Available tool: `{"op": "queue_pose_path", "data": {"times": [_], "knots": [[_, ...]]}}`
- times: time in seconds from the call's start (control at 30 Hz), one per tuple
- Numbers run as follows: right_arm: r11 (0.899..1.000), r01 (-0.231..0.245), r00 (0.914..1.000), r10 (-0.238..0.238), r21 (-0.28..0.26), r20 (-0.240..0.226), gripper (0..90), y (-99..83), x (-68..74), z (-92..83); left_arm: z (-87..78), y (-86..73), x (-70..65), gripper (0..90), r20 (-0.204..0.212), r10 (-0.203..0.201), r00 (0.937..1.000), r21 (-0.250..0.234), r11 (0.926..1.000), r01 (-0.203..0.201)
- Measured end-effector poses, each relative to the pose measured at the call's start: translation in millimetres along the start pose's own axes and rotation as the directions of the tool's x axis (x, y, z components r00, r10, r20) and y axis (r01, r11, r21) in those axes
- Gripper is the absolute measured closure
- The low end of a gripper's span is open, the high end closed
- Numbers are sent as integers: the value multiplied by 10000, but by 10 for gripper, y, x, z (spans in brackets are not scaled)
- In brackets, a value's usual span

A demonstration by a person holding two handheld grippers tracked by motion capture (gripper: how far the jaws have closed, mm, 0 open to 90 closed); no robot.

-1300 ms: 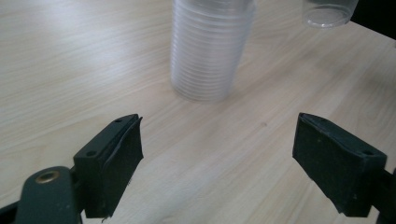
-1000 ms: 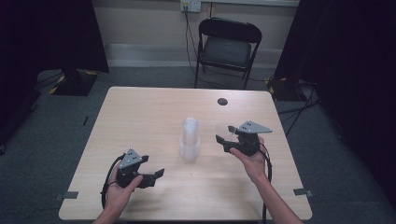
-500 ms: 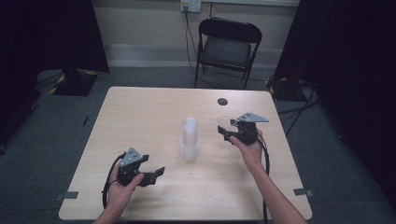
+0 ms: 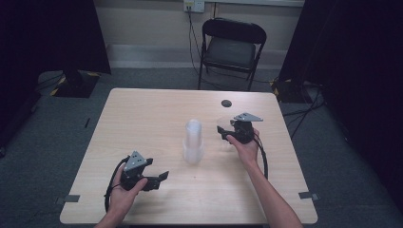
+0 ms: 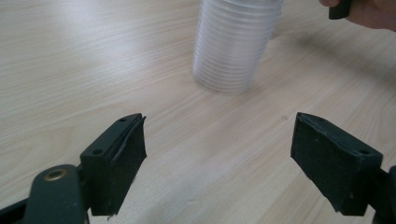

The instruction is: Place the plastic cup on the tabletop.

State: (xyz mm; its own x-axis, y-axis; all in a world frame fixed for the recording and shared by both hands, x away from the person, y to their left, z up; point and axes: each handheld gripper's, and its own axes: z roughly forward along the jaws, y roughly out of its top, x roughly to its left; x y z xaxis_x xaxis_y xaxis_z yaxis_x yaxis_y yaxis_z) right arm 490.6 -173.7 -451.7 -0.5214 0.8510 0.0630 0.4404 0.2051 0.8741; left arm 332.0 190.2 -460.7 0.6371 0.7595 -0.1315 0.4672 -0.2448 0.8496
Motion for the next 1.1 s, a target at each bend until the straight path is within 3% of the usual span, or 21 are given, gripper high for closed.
{"op": "queue_pose_path", "data": {"times": [0.17, 0.37, 0.83, 1.1], "knots": [[9999, -107, 9999, 107, -22, 56, 311, -41, 44, 91, -23, 10, -7, 181, -34, 15, 10000, -103, 9999, -16], [9998, 169, 9999, -169, -74, -25, 301, -59, 103, 112, -9, 18, 10, 185, 9, 62, 10000, 18, 10000, -62], [9996, -101, 9999, 99, -258, -100, 297, -231, 46, -62, -12, 16, 12, 187, -73, -49, 10000, 15, 10000, 50], [9998, 64, 9999, -66, -195, -131, 301, -284, 51, -146, -7, 15, 7, 187, -53, -55, 10000, 13, 10000, 56]]}}
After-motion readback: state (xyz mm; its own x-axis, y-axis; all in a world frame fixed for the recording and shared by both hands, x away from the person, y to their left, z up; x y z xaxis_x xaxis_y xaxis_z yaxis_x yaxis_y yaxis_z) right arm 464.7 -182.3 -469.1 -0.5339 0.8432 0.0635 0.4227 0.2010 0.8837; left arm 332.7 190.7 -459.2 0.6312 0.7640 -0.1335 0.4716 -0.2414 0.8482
